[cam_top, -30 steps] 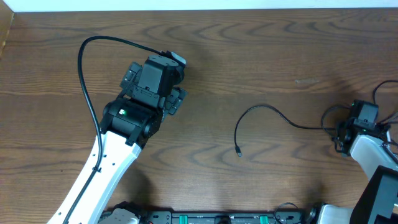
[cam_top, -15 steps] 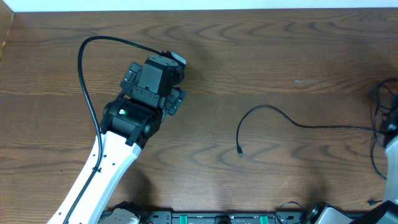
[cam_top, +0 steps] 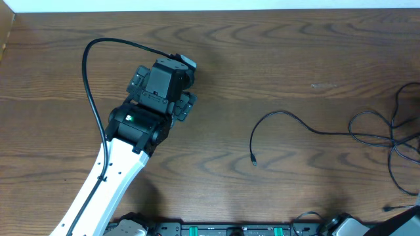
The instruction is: Untangle cables
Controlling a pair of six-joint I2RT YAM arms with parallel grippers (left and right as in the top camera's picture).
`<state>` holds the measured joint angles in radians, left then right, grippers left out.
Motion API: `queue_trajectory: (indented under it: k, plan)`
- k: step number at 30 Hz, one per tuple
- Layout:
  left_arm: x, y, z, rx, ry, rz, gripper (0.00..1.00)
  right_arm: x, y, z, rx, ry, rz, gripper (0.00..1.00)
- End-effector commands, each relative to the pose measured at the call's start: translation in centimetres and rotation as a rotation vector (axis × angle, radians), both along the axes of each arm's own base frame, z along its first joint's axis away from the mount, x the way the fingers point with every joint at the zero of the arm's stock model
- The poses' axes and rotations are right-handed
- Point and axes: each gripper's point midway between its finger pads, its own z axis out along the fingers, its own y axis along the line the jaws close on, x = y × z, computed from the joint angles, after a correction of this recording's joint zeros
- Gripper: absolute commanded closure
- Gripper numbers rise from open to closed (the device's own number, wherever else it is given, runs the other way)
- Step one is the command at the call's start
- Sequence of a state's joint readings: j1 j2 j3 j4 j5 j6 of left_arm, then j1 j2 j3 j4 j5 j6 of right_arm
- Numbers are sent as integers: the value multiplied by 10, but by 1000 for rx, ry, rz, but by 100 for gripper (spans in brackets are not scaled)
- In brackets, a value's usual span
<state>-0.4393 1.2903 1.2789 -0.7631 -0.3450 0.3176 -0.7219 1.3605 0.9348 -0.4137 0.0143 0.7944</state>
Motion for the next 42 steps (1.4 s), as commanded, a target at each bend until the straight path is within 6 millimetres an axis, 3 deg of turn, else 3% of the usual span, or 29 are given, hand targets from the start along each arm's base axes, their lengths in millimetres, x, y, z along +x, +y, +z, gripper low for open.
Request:
queue_trajectory:
  k: [1, 10, 14, 17, 21, 24, 28, 34, 37, 42]
  plan:
    - [-2, -4, 0, -28, 8, -16, 2, 35, 60, -8, 99, 1, 220, 1]
    - [-3, -11, -2, -57, 21, -43, 2, 71, 163, -36, 114, 58, 376, 1]
    - [-3, -11, -2, -56, 21, -43, 2, 82, 190, -53, 35, 84, 439, 1]
    - [-3, -11, -2, -56, 22, -43, 2, 76, 198, -76, 16, 159, 412, 1]
    - [-3, -11, -2, -56, 22, -43, 2, 62, 214, -116, 144, 195, 255, 1]
    - [-3, -11, -2, -56, 23, -43, 2, 68, 226, -131, 162, 188, 252, 1]
    - [-3, -11, -2, -55, 24, -43, 2, 77, 236, -139, 157, 176, 281, 1]
    - [-4, -11, -3, -55, 25, -43, 2, 76, 235, -147, 133, 188, 255, 6]
    - [-4, -11, -3, -55, 26, -43, 2, 79, 235, -150, 133, 180, 254, 3]
    - [-4, -11, -3, -55, 26, -43, 2, 105, 237, -133, 74, 87, 337, 1]
